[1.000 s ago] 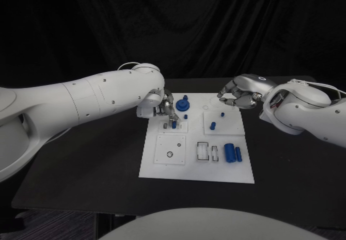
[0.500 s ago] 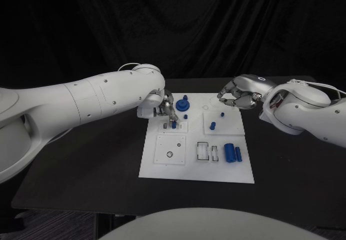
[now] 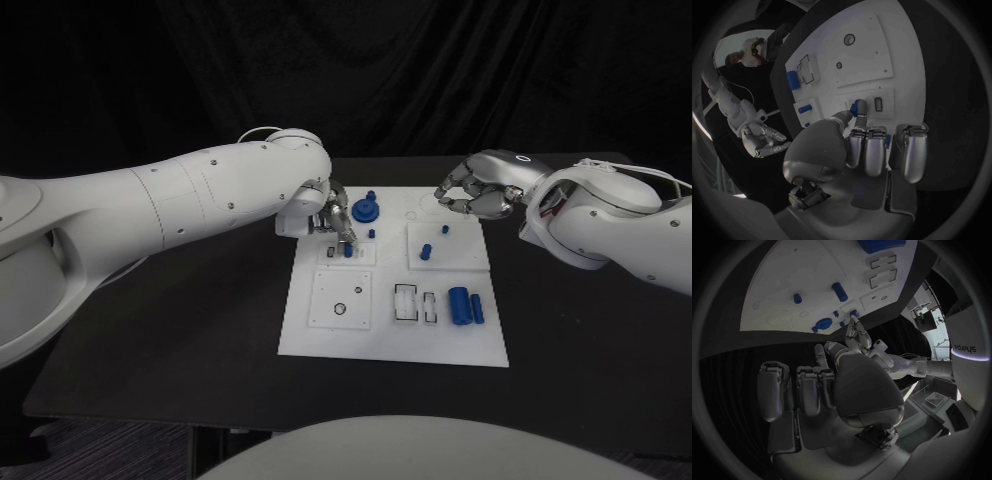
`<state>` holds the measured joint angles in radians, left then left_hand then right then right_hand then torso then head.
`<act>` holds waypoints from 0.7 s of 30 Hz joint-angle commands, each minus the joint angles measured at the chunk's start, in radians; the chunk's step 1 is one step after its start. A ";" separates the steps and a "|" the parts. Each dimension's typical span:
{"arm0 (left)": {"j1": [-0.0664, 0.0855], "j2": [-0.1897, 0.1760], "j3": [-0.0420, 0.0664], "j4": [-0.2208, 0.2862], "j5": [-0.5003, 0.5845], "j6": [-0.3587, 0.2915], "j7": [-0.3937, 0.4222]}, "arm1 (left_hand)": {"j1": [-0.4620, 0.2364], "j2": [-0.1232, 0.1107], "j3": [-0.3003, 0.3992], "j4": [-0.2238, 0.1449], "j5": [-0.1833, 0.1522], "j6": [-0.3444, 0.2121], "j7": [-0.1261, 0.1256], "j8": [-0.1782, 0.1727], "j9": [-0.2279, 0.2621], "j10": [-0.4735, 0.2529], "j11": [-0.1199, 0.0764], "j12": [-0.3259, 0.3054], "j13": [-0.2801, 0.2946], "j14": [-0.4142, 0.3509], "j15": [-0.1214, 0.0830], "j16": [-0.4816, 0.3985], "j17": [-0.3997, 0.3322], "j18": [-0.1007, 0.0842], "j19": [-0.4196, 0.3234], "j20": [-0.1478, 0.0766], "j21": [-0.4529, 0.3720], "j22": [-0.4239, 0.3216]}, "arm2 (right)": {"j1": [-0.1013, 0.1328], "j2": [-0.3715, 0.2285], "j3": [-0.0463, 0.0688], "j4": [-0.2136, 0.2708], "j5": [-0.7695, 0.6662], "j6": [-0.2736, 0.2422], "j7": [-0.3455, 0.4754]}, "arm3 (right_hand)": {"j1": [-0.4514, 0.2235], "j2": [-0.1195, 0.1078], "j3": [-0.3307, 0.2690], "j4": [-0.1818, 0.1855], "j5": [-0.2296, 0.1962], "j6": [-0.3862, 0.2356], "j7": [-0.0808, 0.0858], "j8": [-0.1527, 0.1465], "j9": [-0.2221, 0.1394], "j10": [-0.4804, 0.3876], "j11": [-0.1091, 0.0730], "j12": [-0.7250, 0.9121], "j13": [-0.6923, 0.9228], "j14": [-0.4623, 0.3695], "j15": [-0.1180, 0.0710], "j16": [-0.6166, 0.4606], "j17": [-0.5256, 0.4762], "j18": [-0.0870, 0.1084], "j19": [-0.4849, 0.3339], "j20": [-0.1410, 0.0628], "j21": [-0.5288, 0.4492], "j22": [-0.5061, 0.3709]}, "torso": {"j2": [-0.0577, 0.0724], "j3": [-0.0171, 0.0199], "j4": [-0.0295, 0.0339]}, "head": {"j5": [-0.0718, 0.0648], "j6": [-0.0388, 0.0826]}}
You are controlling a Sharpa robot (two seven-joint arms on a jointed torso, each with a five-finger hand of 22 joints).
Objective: Assemble the parts on the task board
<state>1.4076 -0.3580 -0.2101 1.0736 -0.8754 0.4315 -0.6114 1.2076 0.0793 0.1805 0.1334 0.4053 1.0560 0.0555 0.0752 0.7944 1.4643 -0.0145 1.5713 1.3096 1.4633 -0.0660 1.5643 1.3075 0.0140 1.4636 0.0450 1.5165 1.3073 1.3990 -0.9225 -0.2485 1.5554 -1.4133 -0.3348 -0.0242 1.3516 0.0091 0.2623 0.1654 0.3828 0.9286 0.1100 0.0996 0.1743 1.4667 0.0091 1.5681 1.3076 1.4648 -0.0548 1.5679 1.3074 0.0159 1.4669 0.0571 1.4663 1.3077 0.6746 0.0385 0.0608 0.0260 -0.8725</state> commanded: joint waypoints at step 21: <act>-0.006 -0.025 -0.001 0.025 0.005 -0.034 0.045 | -0.097 -0.065 0.232 -0.132 0.078 0.006 0.002 0.026 0.022 0.106 -0.002 -0.001 0.261 0.108 -0.001 0.006 0.263 0.004 0.072 -0.001 -0.012 0.239 | -0.004 -0.001 0.001 -0.003 -0.002 0.021 -0.024 | -0.005 0.000 0.008 -0.002 0.004 0.008 0.000 -0.002 -0.001 0.104 0.006 0.003 0.263 0.106 0.008 0.003 0.263 0.014 0.042 0.007 -0.007 0.224 | 0.001 0.0002 0.0007 | 0.005 0.000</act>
<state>1.4063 -0.3818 -0.2095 1.0928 -0.8748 0.4203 -0.5991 1.1204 0.0112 0.3816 0.0260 0.4795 1.0603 0.0593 0.0952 0.8163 1.4644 -0.0144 1.5713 1.3097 1.4633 -0.0660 1.5643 1.3075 0.0139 1.4636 0.0449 1.5085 1.3073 1.3979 -0.9224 -0.2485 1.5531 -1.4133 -0.3216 -0.0265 1.3516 0.0091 0.2650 0.1627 0.3828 0.9285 0.1100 0.0996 0.1743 1.4667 0.0091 1.5681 1.3075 1.4648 -0.0548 1.5679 1.3074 0.0159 1.4669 0.0572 1.4663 1.3075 0.6751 0.0386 0.0613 0.0314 -0.8725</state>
